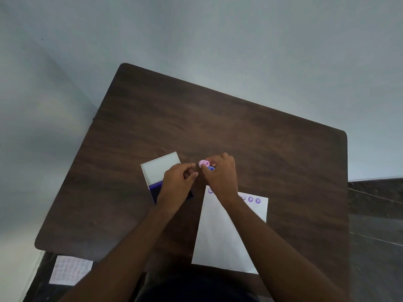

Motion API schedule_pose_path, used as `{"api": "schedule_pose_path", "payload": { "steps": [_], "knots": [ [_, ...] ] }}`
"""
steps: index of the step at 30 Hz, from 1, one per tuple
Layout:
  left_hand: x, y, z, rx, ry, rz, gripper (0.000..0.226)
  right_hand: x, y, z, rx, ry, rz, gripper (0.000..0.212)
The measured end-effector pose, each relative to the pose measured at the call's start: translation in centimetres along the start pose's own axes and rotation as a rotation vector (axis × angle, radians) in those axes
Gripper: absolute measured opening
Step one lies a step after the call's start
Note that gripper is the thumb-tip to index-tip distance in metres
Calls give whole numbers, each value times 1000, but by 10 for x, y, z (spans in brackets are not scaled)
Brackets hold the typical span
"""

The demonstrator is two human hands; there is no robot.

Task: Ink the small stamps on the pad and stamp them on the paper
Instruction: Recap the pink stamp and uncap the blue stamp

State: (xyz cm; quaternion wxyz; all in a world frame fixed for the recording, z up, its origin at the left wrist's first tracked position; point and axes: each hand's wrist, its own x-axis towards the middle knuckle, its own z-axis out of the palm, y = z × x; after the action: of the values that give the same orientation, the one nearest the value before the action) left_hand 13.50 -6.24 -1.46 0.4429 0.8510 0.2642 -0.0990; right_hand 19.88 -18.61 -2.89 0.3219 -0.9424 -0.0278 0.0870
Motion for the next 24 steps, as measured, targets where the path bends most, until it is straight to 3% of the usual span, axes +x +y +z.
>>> {"api": "schedule_pose_path", "payload": {
  "steps": [5, 16, 24],
  "knots": [
    [7, -2, 2, 23, -15, -12, 32, 6, 2, 8, -120, -18, -20, 31],
    [9, 2, 4, 21, -30, 9, 36, 6, 2, 12, -136, -31, -47, 22],
    [10, 1, 8, 10, -30, -7, 37, 6, 12, 6, -128, -164, 5, 33]
  ]
}}
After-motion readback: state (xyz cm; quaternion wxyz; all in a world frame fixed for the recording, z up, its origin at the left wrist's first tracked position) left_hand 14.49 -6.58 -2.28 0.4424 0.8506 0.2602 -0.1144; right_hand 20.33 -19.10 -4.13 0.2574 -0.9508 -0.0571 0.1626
